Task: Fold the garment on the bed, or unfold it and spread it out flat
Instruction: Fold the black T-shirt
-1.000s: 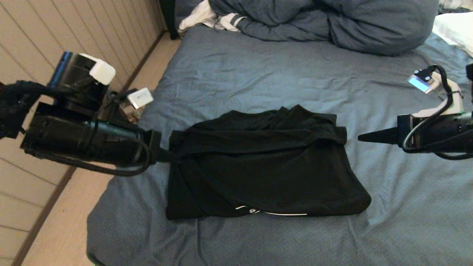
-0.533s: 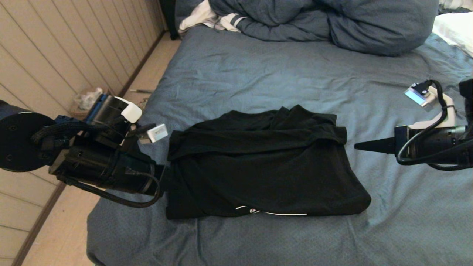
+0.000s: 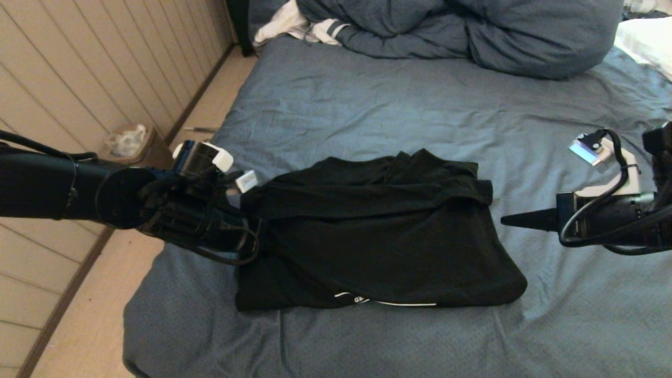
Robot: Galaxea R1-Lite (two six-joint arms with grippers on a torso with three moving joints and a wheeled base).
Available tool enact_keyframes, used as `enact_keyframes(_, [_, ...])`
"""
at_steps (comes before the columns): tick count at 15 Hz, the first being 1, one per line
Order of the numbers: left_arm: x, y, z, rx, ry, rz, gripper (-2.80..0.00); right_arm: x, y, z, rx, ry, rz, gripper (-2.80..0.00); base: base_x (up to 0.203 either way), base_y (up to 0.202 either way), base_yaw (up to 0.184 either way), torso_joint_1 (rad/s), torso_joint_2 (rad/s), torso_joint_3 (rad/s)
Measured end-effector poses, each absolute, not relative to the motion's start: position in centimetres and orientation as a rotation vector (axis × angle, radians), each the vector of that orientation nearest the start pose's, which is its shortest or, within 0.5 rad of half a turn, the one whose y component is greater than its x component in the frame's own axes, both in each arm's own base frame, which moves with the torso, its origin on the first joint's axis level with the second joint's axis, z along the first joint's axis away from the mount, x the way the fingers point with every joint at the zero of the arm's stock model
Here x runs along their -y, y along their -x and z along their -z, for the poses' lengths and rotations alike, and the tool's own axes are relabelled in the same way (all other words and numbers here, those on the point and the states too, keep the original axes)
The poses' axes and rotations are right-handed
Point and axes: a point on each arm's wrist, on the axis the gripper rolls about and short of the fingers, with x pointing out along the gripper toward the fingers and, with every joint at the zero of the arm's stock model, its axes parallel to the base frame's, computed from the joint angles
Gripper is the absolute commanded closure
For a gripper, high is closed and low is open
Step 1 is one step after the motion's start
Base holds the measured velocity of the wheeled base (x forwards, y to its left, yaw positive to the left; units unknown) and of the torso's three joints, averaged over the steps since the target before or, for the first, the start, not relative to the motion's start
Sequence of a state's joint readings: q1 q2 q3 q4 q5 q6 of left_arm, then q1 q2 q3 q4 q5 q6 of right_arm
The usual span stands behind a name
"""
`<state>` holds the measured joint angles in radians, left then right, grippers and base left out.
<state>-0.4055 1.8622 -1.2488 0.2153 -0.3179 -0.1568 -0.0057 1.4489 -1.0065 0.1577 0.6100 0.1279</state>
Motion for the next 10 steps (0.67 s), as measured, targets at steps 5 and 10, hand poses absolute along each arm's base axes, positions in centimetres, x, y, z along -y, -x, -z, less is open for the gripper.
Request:
enact_keyframes(5, [12.7, -33.4, -19.3, -0.813, 0.13, 0.568, 0.0, -1.3, -23.5, -23.1, -0.637, -0.31, -0.555, 0.0, 0.0, 0.0, 0.0, 0.0, 0.0, 0.0])
enact_keyframes(10, [12.5, -34.4, -20.7, -0.753, 0.132, 0.566, 0.0, -1.3, -23.7, -22.7, -0.649, -0.311, -0.555, 0.0, 0.0, 0.0, 0.0, 0.0, 0.0, 0.0])
